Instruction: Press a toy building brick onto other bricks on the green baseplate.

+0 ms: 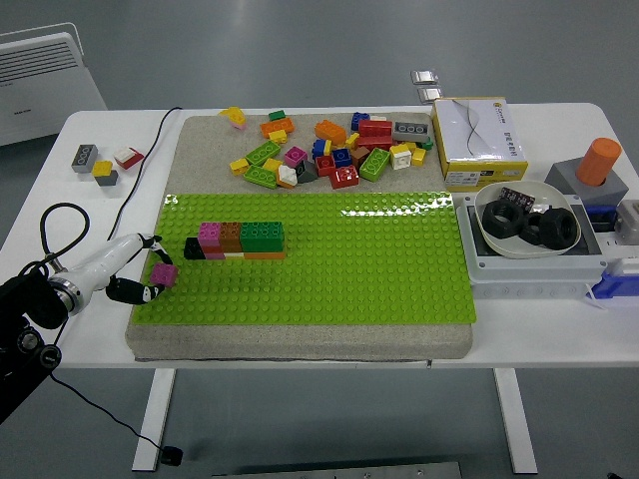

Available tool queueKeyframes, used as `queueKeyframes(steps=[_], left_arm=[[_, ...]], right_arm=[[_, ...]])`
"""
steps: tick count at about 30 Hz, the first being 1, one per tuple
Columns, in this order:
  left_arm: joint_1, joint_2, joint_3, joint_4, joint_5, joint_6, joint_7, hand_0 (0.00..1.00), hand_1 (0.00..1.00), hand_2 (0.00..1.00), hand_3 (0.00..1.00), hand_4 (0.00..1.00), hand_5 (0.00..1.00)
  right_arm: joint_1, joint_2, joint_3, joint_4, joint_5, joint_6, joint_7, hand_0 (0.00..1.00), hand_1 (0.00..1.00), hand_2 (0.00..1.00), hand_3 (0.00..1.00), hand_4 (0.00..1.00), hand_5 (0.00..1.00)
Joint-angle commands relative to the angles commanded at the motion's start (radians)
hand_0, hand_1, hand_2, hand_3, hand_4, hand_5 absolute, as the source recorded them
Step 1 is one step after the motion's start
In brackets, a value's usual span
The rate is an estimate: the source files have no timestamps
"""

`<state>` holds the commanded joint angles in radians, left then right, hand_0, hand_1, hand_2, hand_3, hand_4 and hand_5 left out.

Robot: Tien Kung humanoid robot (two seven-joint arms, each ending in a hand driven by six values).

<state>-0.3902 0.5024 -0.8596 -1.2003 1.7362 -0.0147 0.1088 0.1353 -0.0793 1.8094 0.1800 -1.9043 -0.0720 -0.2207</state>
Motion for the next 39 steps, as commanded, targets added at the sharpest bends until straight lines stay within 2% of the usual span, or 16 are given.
queueKeyframes(steps=[9,10,27,28,34,37,39], left_arm=[[0.004,-0.013,-0.016,0.015,-0.001,0.009,-0.002,0.924,0.933,0.932,0.468,0.779,0.002],[0.004,-0.015,-0.018,0.017,-0.002,0.010,-0.002,0.918,0.930,0.930,0.487,0.743,0.002],[-0.012,-0.030,-0.042,0.048,-0.033,0.014,-0.008,0.917,0.930,0.927,0.485,0.730,0.002],[-0.013,-0.029,-0.043,0.046,-0.037,0.013,-0.008,0.912,0.926,0.923,0.494,0.705,0.002],[-0.011,-0.014,-0.054,0.019,-0.093,-0.001,-0.006,0.908,0.925,0.922,0.495,0.722,0.002],[-0.012,0.003,-0.066,-0.009,-0.143,-0.012,-0.003,0.908,0.925,0.922,0.495,0.722,0.002],[-0.020,0.027,-0.065,-0.034,-0.190,-0.024,0.002,0.908,0.925,0.922,0.495,0.722,0.002]], right_arm=[[-0.002,0.002,0.001,0.000,-0.002,0.000,0.000,0.518,0.692,0.752,0.739,0.771,0.844],[-0.003,0.002,0.001,0.000,-0.002,0.000,0.000,0.518,0.692,0.751,0.737,0.769,0.841],[-0.002,0.002,0.006,0.000,-0.009,0.001,0.000,0.518,0.691,0.749,0.736,0.767,0.840],[-0.002,0.001,0.007,0.000,-0.010,0.001,0.000,0.518,0.691,0.747,0.735,0.767,0.839],[-0.003,0.000,0.014,0.000,-0.016,0.002,0.001,0.518,0.690,0.747,0.735,0.767,0.839],[-0.004,-0.002,0.020,0.000,-0.024,0.003,0.001,0.518,0.690,0.747,0.735,0.767,0.839],[-0.003,-0.004,0.027,0.000,-0.031,0.004,0.002,0.518,0.690,0.747,0.735,0.767,0.839]])
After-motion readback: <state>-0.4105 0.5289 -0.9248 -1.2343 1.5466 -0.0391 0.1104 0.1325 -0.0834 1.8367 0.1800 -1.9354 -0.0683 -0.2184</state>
